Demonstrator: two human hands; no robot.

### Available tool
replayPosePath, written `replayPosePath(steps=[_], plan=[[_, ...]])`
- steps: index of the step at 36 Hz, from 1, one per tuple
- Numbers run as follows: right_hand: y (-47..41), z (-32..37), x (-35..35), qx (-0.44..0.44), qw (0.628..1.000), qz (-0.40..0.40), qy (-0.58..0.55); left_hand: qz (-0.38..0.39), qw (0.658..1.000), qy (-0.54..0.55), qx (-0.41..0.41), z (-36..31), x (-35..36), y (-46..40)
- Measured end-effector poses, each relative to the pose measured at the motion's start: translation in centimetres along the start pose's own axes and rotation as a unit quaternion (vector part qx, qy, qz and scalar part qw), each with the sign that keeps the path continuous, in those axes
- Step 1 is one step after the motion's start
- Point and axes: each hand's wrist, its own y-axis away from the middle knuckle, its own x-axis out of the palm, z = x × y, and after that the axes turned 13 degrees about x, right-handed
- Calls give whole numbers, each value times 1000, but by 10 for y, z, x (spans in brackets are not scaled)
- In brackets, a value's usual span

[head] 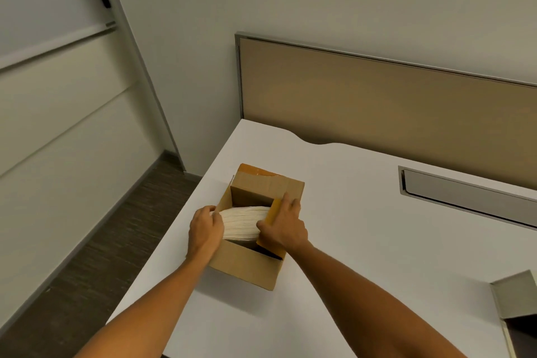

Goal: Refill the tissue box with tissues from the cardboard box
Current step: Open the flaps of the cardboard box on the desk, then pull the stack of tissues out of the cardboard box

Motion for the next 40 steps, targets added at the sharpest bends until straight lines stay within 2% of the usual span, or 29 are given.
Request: replayPosePath(steps=[5, 8, 11, 13, 16, 23, 28, 32, 35, 38, 40], plan=[[4, -9, -18, -8, 994, 8, -112, -52, 997, 51, -32, 4, -13, -2], [5, -24, -30, -24, 987, -5, -157, -109, 986, 93, -90, 6, -18, -6], [7, -43, -38, 12, 977, -27, -212, -144, 962, 167, -160, 12, -21, -10], [7, -55, -39, 38, 973, -41, -224, -150, 948, 206, -192, 18, -21, -11], [5, -70, -38, 79, 969, -40, -229, -144, 943, 209, -215, 26, -19, -12], [2, -89, -24, 182, 944, 54, -271, -111, 947, 155, -259, 26, -18, -11], [0, -85, -15, 155, 962, 41, -222, -63, 978, 52, -192, 19, -19, -11], [-3, -74, -14, 134, 974, 11, -183, -32, 992, -108, -65, 9, -23, -9], [-5, -69, -16, 117, 980, -16, -160, -14, 980, -189, 55, 7, -22, -7], [-4, -62, -21, 103, 985, -39, -136, 23, 949, -254, 186, 10, -18, -10], [-1, -55, -24, 65, 992, -99, -53, 63, 936, -249, 239, 6, -15, -14]])
